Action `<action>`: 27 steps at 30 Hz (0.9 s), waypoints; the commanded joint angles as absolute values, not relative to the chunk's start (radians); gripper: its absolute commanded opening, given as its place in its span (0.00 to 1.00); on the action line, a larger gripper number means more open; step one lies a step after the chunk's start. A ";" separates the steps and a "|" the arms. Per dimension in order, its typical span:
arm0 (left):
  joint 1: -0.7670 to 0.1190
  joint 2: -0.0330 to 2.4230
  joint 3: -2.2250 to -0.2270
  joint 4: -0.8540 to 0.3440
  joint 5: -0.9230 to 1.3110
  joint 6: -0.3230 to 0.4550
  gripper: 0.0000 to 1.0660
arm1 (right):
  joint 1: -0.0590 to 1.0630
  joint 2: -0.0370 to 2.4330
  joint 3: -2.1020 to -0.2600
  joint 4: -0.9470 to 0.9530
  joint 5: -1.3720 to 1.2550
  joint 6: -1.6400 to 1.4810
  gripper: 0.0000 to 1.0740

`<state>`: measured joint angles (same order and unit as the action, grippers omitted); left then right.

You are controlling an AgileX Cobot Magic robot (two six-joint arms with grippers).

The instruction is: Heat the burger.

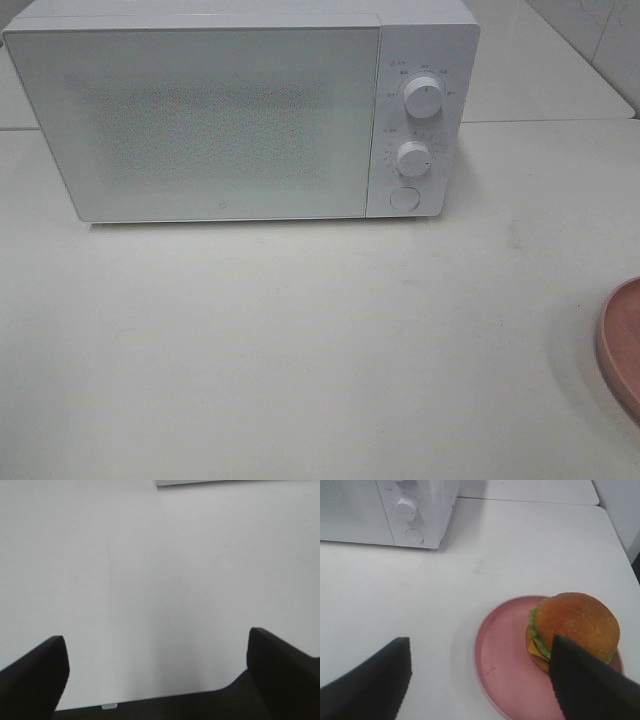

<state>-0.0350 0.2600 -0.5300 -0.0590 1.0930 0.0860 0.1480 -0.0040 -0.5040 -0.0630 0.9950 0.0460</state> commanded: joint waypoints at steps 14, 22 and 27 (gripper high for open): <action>-0.035 -0.025 -0.519 -0.096 1.073 0.077 0.83 | 0.140 -0.031 -0.502 -0.061 0.995 0.036 0.70; -0.035 -0.026 -0.519 -0.100 1.073 0.078 0.83 | 0.140 -0.026 -0.502 -0.061 0.995 0.036 0.70; -0.035 -0.026 -0.519 -0.100 1.073 0.078 0.83 | 0.140 -0.026 -0.502 -0.061 0.995 0.037 0.70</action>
